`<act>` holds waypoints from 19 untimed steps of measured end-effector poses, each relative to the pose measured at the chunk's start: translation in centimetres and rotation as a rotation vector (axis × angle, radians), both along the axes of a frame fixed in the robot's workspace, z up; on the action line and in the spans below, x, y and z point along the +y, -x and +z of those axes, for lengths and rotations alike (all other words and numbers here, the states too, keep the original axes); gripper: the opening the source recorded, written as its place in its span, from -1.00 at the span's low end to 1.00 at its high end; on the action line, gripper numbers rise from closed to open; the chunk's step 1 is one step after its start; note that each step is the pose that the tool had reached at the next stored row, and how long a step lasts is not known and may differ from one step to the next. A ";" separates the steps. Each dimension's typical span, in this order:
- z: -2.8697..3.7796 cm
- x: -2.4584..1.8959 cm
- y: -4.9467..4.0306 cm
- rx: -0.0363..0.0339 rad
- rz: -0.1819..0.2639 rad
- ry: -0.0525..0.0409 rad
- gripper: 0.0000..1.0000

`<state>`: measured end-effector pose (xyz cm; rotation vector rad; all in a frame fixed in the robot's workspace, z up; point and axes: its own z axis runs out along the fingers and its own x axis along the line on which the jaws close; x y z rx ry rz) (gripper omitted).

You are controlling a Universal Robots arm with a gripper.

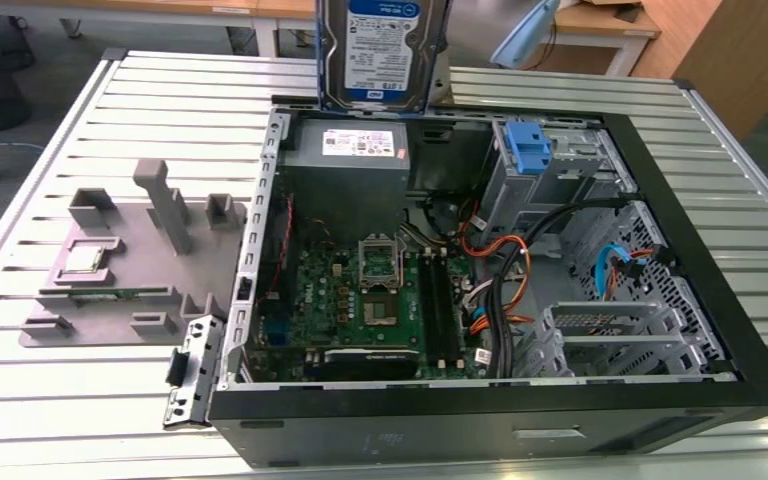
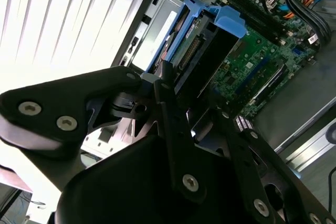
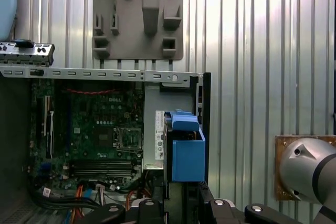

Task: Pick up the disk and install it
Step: 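Pick up the disk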

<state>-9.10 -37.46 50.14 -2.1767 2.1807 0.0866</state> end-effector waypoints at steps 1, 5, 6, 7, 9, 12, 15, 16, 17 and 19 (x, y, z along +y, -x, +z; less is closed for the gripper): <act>0.00 0.00 -0.13 0.0000 0.000 0.0000 -0.30; -0.01 0.00 -0.88 0.0000 0.000 0.0000 -0.30; -0.01 0.00 -0.97 0.0001 0.000 0.0001 -0.30; -0.01 0.00 -0.97 0.0001 0.000 0.0000 -0.30; -0.02 0.00 -0.98 0.0000 0.000 -0.0001 -0.30; -0.02 0.00 -0.99 0.0000 0.000 0.0000 -0.30; -0.02 -0.14 -1.01 0.0000 0.000 -0.0001 -0.30; -0.02 -0.26 -1.00 0.0000 0.000 0.0000 -0.30; -0.01 -0.40 -1.00 0.0000 0.000 0.0000 -0.30; -0.02 -0.68 -1.00 0.0000 0.000 0.0000 -0.30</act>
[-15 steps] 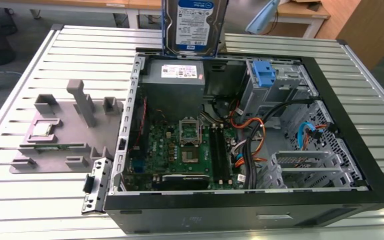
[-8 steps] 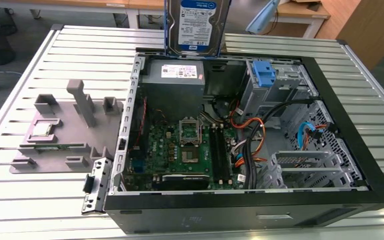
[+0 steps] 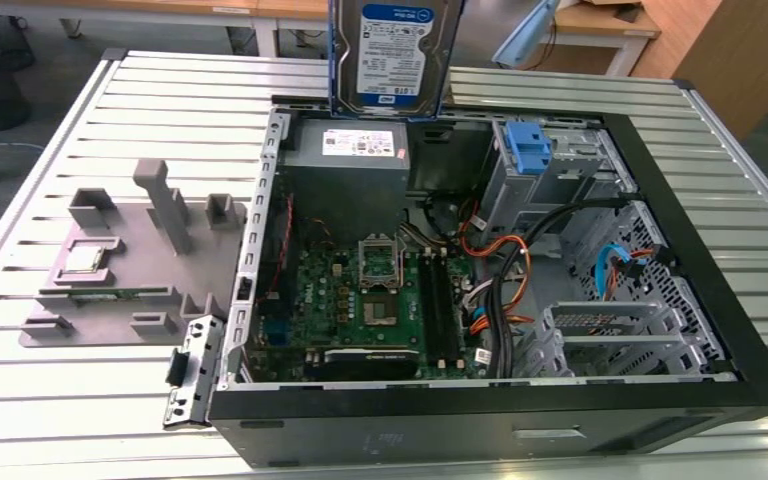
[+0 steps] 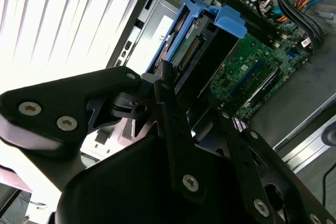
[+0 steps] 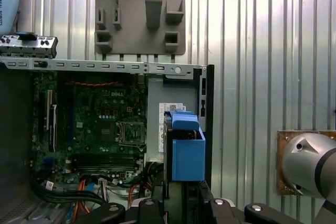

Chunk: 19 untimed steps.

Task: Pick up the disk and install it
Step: 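Pick up the disk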

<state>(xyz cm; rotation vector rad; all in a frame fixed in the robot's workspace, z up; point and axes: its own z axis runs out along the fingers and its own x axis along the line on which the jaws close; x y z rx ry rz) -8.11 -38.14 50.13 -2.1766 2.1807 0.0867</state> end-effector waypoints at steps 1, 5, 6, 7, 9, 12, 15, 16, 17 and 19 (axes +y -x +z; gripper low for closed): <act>0.00 -0.06 0.00 0.0000 0.000 0.0000 -0.30; 0.00 -0.07 0.00 0.0000 0.000 0.0000 -0.30; 0.00 -0.08 0.00 0.0000 0.000 0.0001 -0.30; 0.00 -0.08 0.00 0.0000 0.000 0.0000 -0.30; -0.01 -0.09 -0.05 0.0000 0.000 -0.0044 -0.30; -0.03 -0.07 -0.41 0.0001 0.000 -0.0088 -0.30; -0.05 -0.08 -1.26 0.0011 0.000 -0.0097 -0.30; -0.06 -0.08 -1.57 0.0014 0.000 -0.0098 -0.30; -0.07 -0.08 -1.89 0.0016 0.000 -0.0099 -0.30; -0.08 -0.08 -2.57 0.0021 0.000 -0.0098 -0.30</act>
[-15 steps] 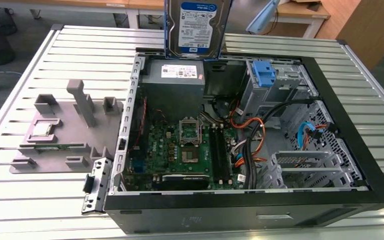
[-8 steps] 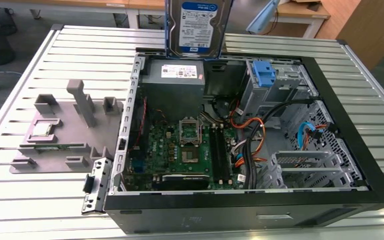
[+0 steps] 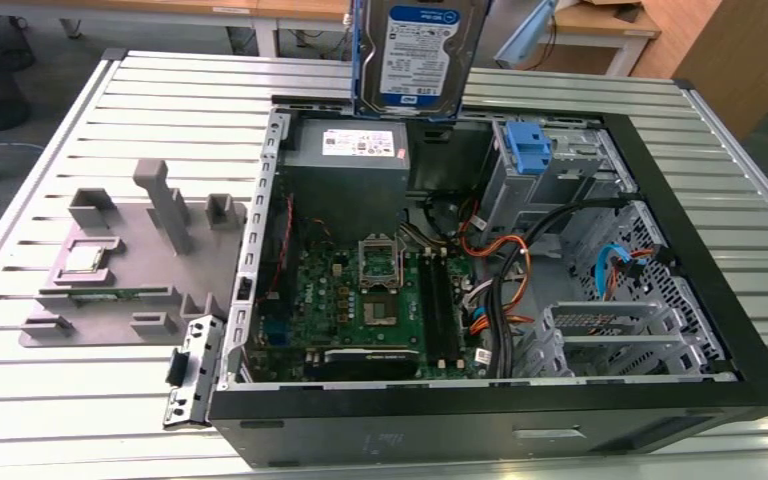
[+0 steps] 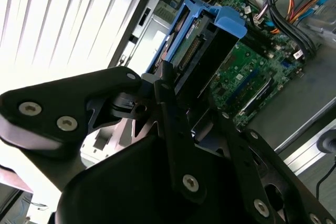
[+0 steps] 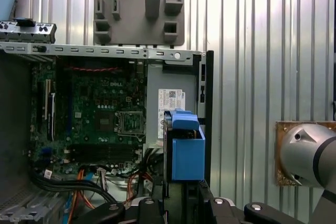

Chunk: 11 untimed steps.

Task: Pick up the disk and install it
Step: 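Pick up the disk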

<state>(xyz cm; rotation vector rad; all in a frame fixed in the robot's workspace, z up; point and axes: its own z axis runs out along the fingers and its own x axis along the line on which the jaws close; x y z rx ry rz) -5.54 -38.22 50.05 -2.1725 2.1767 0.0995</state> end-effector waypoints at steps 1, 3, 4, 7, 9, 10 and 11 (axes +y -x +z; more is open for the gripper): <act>-0.01 0.00 -0.34 0.0003 0.000 -0.0001 -0.30; -0.03 0.00 -0.99 0.0009 0.000 0.0000 -0.30; -0.04 0.00 -1.33 0.0010 0.000 0.0000 -0.30; -0.07 0.00 -2.06 0.0013 0.000 -0.0001 -0.30; -0.08 0.00 -2.28 0.0013 0.000 -0.0001 -0.30; -0.08 0.00 -2.29 0.0013 0.000 -0.0002 -0.30; -0.09 0.00 -2.29 0.0012 0.000 -0.0003 -0.30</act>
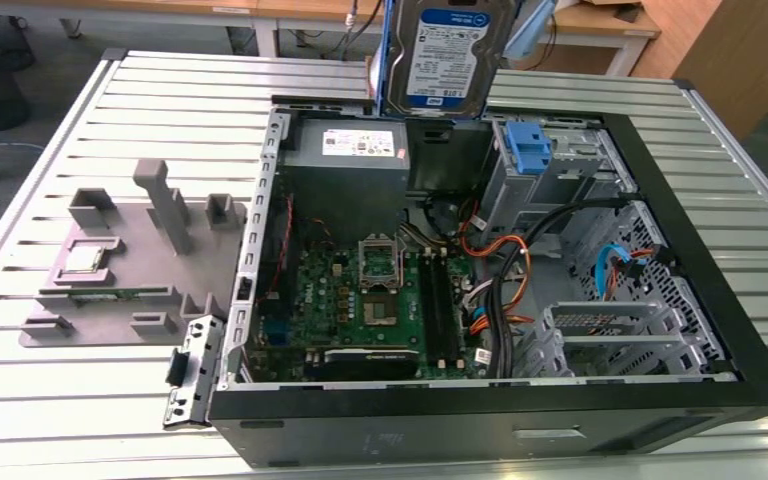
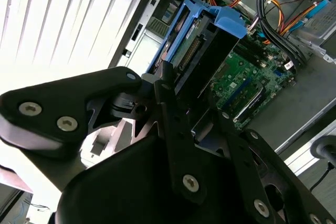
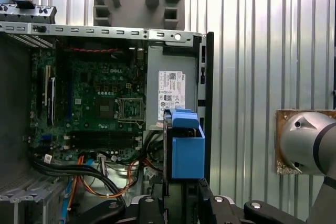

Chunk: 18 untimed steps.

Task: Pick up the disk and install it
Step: 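Pick up the disk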

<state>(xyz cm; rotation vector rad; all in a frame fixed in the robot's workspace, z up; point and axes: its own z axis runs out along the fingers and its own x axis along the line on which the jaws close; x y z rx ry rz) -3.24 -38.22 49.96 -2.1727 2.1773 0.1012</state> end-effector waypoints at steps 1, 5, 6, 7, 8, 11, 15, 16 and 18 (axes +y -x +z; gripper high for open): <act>0.00 0.00 0.00 0.0000 0.000 0.0000 -0.30; 0.00 0.00 -0.01 0.0000 0.000 -0.0001 -0.30; 0.00 0.00 -0.01 0.0000 0.000 -0.0001 -0.30; -0.01 0.00 -0.01 0.0000 0.000 0.0000 -0.30; -0.01 -0.01 -0.01 0.0000 0.000 0.0005 -0.30; 0.00 -0.20 -0.01 0.0000 0.000 0.0044 -0.30; 0.00 -0.72 -0.01 0.0000 0.000 0.0106 -0.30; 0.00 -0.89 -0.01 0.0001 0.000 0.0128 -0.30; -0.01 -1.25 -0.01 0.0000 0.000 0.0179 -0.30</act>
